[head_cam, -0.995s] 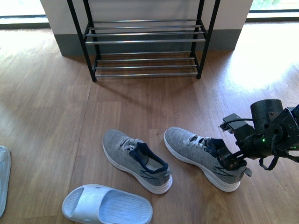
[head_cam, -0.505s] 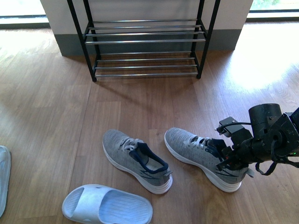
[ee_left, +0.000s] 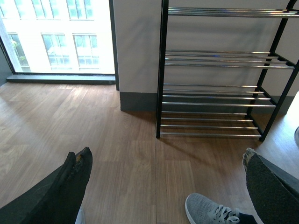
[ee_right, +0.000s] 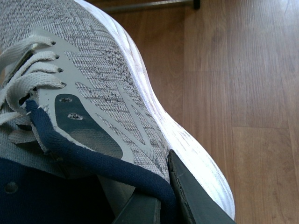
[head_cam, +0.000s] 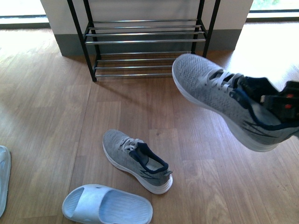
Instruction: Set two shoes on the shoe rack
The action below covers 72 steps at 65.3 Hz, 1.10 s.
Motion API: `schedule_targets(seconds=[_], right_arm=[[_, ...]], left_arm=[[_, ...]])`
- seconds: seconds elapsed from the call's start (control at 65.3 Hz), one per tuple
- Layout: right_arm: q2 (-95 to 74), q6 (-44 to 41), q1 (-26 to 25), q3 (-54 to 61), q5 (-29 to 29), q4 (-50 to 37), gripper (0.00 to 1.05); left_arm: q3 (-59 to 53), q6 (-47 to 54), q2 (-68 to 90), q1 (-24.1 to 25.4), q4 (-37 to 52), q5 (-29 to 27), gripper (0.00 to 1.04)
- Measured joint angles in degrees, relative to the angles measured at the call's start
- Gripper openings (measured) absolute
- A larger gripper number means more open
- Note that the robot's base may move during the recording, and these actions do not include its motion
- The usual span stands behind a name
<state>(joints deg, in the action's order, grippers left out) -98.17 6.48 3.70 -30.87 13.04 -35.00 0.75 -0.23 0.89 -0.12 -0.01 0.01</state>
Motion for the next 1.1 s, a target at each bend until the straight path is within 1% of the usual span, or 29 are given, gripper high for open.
schedule_targets(seconds=[0.046,0.092,0.26,0.306,0.659,0.766,1.103], right_arm=[[6.2,0.3,-0.1,1.9,1.2,2.5,0.01],[15.7,0.6,-0.5,3.8,3.1,7.1,0.01],[41.4,0.7,-2.8,6.0,7.8,20.6,0.01],[45.1,0.8,-3.2,6.3,8.0,21.6,0.01],[45.4,0.8,-3.4,7.2,7.8,22.0,0.01],[45.4,0.9,-3.2,7.2,8.7,22.0,0.01],[45.4,0.9,-3.4,7.2,7.8,22.0,0.01]], left_arm=[[0.0,0.0,0.0,0.0,0.0,0.0,0.95],[0.0,0.0,0.0,0.0,0.0,0.0,0.95],[0.0,0.0,0.0,0.0,0.0,0.0,0.95],[0.0,0.0,0.0,0.0,0.0,0.0,0.95],[0.0,0.0,0.0,0.0,0.0,-0.1,0.95],[0.0,0.0,0.0,0.0,0.0,-0.2,0.95],[0.0,0.0,0.0,0.0,0.0,0.0,0.95]])
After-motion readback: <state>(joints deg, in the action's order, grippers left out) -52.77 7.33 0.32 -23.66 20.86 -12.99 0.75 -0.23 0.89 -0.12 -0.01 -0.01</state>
